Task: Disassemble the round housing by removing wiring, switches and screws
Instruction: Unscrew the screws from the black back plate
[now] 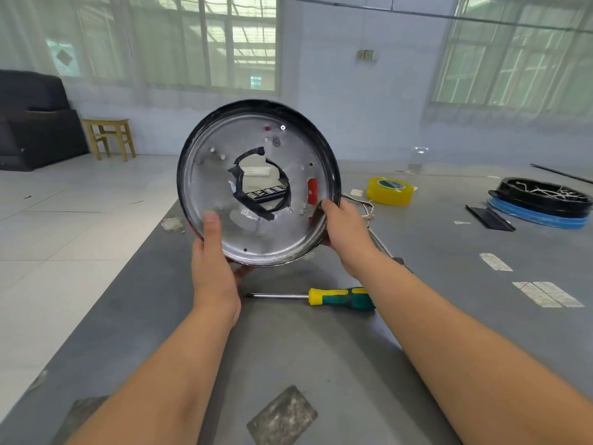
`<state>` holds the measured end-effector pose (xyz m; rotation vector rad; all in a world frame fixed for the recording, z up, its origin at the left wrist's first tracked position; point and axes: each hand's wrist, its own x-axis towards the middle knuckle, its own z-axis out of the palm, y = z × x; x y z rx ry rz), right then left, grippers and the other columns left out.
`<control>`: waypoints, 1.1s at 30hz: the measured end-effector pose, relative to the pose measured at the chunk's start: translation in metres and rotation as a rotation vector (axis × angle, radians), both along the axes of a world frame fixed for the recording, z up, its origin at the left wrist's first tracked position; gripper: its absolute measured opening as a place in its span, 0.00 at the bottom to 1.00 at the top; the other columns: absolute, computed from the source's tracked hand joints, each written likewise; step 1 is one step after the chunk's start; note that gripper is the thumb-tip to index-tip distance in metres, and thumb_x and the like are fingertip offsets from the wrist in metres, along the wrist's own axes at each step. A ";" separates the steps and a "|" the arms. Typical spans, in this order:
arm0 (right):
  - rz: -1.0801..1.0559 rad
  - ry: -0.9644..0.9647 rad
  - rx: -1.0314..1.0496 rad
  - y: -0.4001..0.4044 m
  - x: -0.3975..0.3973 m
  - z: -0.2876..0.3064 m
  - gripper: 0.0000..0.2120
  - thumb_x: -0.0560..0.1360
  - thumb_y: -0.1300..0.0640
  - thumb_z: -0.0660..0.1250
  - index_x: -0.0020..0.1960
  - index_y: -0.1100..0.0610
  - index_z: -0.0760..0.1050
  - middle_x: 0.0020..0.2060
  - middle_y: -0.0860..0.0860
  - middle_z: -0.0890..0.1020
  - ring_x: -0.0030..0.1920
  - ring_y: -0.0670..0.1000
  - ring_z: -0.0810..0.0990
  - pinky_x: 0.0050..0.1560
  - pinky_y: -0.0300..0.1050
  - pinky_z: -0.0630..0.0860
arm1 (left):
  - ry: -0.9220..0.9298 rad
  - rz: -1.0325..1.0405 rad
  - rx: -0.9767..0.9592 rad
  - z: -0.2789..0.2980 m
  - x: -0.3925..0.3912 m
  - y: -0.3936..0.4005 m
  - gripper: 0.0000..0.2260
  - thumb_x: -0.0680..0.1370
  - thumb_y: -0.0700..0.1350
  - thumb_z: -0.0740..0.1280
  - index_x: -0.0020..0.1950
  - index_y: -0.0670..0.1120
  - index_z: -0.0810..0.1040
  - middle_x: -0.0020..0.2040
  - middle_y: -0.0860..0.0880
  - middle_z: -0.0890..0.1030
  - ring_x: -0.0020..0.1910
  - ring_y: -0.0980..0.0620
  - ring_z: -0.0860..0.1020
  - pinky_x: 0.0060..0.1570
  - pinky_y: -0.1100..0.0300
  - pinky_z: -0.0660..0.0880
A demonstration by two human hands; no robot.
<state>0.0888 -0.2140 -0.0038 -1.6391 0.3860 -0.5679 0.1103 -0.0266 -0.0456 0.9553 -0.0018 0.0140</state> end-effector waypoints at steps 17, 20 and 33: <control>0.299 -0.117 0.631 0.096 -0.006 -0.020 0.12 0.79 0.72 0.62 0.59 0.65 0.80 0.49 0.58 0.87 0.46 0.55 0.87 0.44 0.46 0.84 | -0.060 -0.136 0.026 -0.004 0.002 -0.007 0.20 0.79 0.45 0.74 0.70 0.47 0.76 0.59 0.50 0.87 0.57 0.52 0.85 0.53 0.59 0.80; 0.325 -0.101 0.615 0.097 -0.008 -0.023 0.14 0.79 0.72 0.63 0.63 0.66 0.78 0.54 0.61 0.86 0.56 0.59 0.85 0.53 0.50 0.84 | -0.012 -0.126 0.038 -0.008 0.005 -0.006 0.19 0.81 0.41 0.72 0.72 0.45 0.75 0.61 0.48 0.86 0.62 0.49 0.83 0.66 0.50 0.77; 0.192 0.041 -0.927 0.039 -0.044 -0.024 0.12 0.80 0.45 0.63 0.55 0.49 0.82 0.45 0.43 0.84 0.46 0.45 0.82 0.54 0.49 0.80 | 0.102 -0.075 -0.116 -0.005 0.011 0.002 0.17 0.86 0.38 0.63 0.75 0.40 0.70 0.65 0.39 0.82 0.58 0.39 0.85 0.47 0.48 0.86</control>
